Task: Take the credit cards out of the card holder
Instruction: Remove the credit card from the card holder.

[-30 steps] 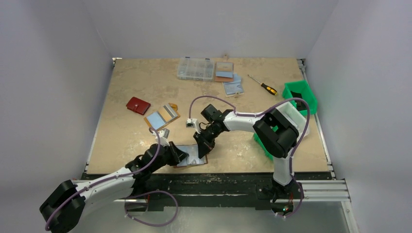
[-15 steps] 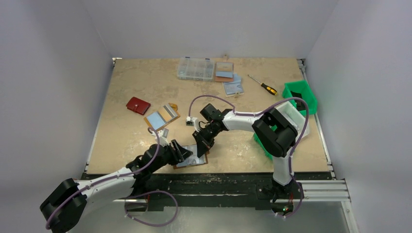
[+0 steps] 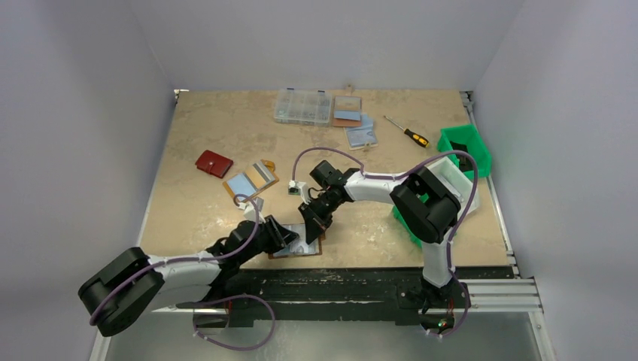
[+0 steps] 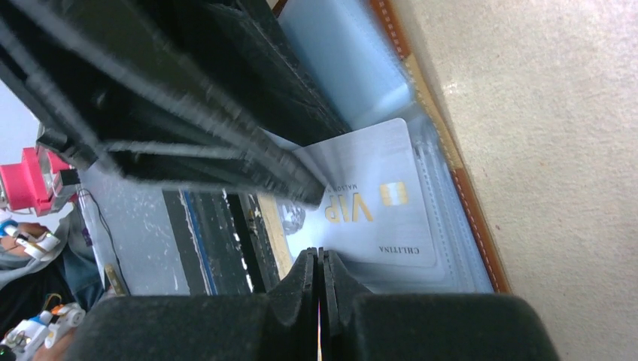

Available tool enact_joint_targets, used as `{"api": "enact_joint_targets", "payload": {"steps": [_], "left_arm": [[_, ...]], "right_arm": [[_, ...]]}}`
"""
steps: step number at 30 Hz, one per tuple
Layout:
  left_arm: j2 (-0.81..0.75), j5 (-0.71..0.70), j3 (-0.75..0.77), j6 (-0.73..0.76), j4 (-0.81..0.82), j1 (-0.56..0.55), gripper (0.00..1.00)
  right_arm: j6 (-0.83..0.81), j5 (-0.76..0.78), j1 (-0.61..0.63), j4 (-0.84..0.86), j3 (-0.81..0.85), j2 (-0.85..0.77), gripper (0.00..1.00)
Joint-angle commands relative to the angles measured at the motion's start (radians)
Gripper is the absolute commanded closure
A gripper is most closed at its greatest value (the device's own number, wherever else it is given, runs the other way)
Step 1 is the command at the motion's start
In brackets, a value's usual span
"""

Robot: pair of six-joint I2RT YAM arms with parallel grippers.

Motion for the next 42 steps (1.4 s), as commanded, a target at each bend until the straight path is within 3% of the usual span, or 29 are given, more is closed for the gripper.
{"api": "enact_joint_targets", "payload": {"steps": [1, 2, 3, 7, 16, 21, 29, 32, 35, 38, 40, 42], "left_arm": [[0.073, 0.038, -0.102, -0.012, 0.101, -0.001, 0.83], [0.075, 0.038, -0.102, -0.013, 0.103, -0.002, 0.95], [0.07, 0.036, -0.102, -0.013, 0.097, -0.002, 1.0], [-0.025, 0.003, -0.092, -0.011, -0.007, -0.001, 1.0], [-0.399, -0.07, -0.035, 0.021, -0.417, 0.0, 1.0], [-0.48, -0.062, 0.008, 0.048, -0.518, 0.0, 1.0], [-0.54, -0.126, 0.197, 0.147, -0.743, 0.0, 1.0], [-0.557, -0.121, 0.238, 0.199, -0.732, 0.001, 1.0], [-0.536, -0.043, 0.245, 0.274, -0.619, 0.0, 1.0], [-0.485, 0.074, 0.249, 0.371, -0.442, 0.0, 1.0], [-0.433, 0.152, 0.273, 0.448, -0.346, 0.0, 1.0], [-0.375, 0.202, 0.296, 0.51, -0.275, -0.002, 1.0]], "right_arm": [[-0.045, 0.182, -0.003, 0.015, 0.0, 0.056, 0.97], [-0.045, 0.184, -0.004, 0.013, 0.001, 0.056, 0.97], [-0.045, 0.185, -0.003, 0.012, 0.001, 0.055, 0.97], [-0.046, 0.203, -0.004, 0.009, 0.004, 0.053, 0.97], [-0.045, 0.261, -0.022, -0.012, 0.016, 0.07, 0.95], [-0.052, 0.254, -0.038, -0.02, 0.02, 0.061, 0.95], [-0.267, 0.034, -0.089, -0.145, 0.066, -0.091, 0.81], [-0.416, -0.088, -0.111, -0.243, 0.079, -0.186, 0.76], [-0.612, -0.211, -0.142, -0.401, 0.117, -0.247, 0.69], [-0.771, -0.241, -0.182, -0.535, 0.153, -0.315, 0.64], [-0.803, -0.214, -0.232, -0.533, 0.151, -0.41, 0.6], [-0.796, -0.153, -0.275, -0.459, 0.113, -0.513, 0.44]]}}
